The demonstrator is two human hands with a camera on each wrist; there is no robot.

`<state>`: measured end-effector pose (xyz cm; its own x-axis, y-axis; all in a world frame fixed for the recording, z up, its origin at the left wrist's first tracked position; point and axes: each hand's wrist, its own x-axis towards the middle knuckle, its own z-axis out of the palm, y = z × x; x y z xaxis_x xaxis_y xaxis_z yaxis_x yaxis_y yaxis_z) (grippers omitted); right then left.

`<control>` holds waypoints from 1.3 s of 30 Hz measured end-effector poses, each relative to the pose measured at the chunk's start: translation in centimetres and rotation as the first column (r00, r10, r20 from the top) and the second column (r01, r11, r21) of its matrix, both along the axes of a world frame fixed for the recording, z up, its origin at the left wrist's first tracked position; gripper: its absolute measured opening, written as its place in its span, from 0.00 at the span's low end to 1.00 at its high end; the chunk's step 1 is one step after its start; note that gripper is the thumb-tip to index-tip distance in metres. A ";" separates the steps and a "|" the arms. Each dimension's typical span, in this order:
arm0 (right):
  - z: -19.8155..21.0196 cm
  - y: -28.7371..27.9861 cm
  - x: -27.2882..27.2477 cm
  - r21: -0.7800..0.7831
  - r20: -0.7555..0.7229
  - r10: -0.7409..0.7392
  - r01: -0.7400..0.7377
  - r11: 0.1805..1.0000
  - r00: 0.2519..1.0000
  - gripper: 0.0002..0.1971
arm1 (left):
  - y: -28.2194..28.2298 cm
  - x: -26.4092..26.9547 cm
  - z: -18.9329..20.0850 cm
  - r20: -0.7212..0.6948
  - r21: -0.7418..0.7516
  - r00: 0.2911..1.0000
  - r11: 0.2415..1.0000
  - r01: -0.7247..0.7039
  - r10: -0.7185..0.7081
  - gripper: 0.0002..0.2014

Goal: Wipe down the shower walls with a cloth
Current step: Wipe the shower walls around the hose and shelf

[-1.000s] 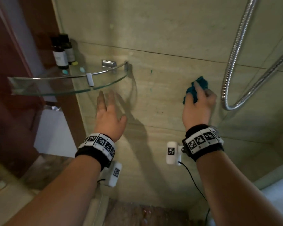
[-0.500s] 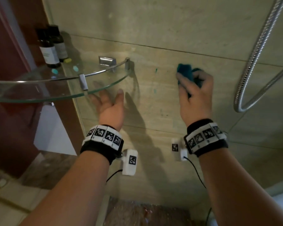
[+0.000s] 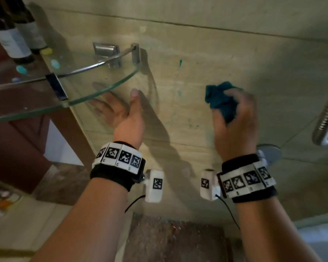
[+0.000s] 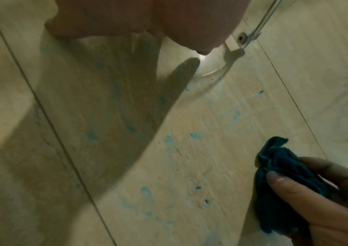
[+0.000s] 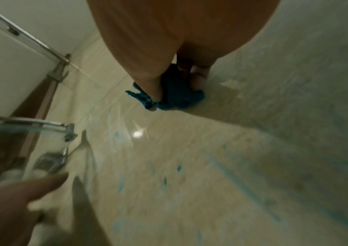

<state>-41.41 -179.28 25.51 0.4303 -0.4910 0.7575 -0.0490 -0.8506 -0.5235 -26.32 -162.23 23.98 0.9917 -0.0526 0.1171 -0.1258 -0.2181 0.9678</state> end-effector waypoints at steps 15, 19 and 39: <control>2.5 -0.3 -2.0 0.169 -0.023 -0.340 0.339 0.926 0.940 0.13 | -0.3 -1.2 -0.7 0.016 0.033 0.988 0.988 0.151 -0.152 0.61; 2.4 -0.4 -2.1 0.167 0.021 -0.333 0.325 0.931 0.943 0.14 | -1.0 -1.2 -0.1 0.000 0.016 0.992 0.992 0.126 -0.127 0.65; -11.0 1.9 0.3 0.112 -0.562 -0.060 0.147 0.983 0.825 0.11 | -3.1 -1.5 -0.8 0.007 -0.062 1.000 0.998 -0.014 0.014 0.64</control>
